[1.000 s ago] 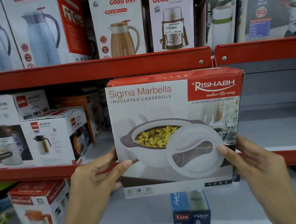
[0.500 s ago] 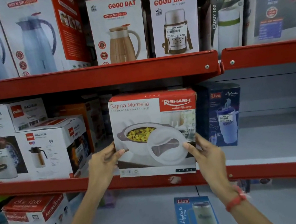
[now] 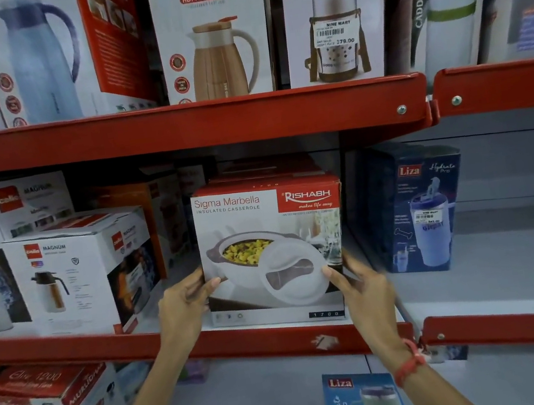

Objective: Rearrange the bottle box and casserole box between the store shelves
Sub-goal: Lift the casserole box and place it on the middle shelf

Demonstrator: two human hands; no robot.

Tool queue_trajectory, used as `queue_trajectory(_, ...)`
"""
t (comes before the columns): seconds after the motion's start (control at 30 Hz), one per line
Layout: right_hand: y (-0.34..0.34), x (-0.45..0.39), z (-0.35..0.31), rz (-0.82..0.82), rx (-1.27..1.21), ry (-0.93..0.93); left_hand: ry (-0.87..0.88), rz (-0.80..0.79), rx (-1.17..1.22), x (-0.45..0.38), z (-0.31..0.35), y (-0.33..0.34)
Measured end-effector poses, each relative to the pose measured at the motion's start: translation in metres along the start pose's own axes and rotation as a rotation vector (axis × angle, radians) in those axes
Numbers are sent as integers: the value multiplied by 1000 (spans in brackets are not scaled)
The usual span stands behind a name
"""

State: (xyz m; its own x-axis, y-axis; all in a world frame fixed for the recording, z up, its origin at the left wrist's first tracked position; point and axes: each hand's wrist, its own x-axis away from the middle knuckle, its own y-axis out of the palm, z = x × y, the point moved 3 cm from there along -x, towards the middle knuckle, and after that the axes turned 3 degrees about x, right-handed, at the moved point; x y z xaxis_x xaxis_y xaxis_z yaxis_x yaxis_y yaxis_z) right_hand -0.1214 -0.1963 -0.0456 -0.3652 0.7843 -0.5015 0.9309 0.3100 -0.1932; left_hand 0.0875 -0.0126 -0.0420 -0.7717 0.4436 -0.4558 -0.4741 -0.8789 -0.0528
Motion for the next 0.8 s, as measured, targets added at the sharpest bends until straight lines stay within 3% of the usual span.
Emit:
queue_trajectory(0.47,-4,7,-2,-31,10,1,-7,-28,-134,14,11,-1)
queue_trajectory(0.57,-9,21,-5,-13,50,-1,-4,24,-152,30,16,-4)
queue_trajectory(0.8,-34,82,-18,18,-32,-19,198,54,-171,87,43,-2)
